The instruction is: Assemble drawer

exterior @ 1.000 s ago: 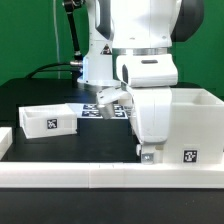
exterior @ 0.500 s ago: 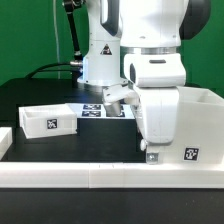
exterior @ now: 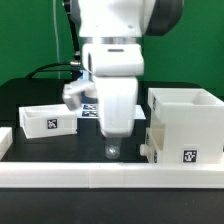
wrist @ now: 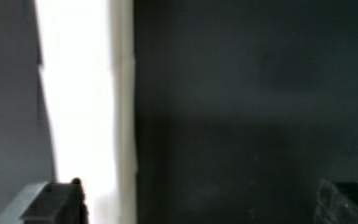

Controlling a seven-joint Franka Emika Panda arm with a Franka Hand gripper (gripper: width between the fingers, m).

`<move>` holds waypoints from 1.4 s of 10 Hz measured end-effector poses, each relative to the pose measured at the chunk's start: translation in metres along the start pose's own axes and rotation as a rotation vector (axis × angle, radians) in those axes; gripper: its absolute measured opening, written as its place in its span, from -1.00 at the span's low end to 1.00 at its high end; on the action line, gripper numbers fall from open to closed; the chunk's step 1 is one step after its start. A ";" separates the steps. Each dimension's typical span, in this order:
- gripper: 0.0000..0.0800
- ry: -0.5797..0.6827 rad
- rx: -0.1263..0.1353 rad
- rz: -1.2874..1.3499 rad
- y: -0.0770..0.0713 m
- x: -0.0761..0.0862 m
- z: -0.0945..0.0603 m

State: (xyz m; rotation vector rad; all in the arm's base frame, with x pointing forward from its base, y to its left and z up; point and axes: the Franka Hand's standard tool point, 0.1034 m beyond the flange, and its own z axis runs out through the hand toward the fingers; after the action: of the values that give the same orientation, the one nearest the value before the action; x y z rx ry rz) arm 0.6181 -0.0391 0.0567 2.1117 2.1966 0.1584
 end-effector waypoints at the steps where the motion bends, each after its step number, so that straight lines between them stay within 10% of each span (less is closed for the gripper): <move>1: 0.62 -0.006 -0.013 0.012 -0.008 -0.007 -0.011; 6: 0.62 -0.031 -0.020 0.090 -0.059 -0.039 -0.045; 14: 0.62 -0.014 -0.030 0.572 -0.080 -0.044 -0.038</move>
Offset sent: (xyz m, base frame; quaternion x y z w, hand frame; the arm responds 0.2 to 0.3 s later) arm -0.0499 -0.0162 0.0265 -0.0278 0.0343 0.0872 0.9952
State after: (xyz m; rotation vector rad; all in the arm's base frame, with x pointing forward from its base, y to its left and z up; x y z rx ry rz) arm 0.5350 -0.0863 0.0833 2.6459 1.5098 0.2092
